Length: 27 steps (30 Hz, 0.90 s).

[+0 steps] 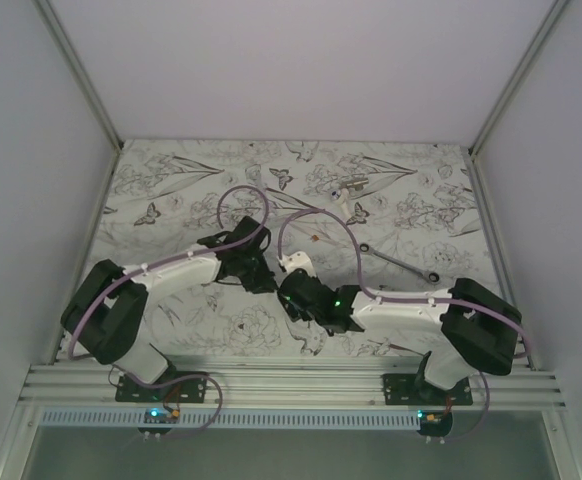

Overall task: Snap on the fuse box
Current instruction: Install the fuse at the fuse box base.

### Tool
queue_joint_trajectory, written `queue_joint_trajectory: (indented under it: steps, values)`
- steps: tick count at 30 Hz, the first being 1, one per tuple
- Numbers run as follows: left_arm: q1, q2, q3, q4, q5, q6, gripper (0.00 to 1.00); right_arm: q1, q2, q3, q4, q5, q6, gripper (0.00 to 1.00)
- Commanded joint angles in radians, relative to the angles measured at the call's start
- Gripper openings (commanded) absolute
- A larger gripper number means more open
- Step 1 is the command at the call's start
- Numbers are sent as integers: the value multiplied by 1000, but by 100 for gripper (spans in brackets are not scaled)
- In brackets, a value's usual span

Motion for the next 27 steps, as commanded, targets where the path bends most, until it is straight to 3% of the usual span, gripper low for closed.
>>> queue_joint_trajectory:
  steps: [1,12,20,27]
  values:
    - [6,-56,-13,1,-8,10,20,9,-4,45,-145,14,-24,14]
    - [13,-160,-78,-2,-40,62,43,-22,-51,128,-212,-50,-28,30]
    - [87,-257,-148,-53,-47,137,63,-108,-72,166,-305,-240,-3,29]
    - [156,-331,-164,-98,-18,201,68,-163,-37,190,-304,-334,-14,23]
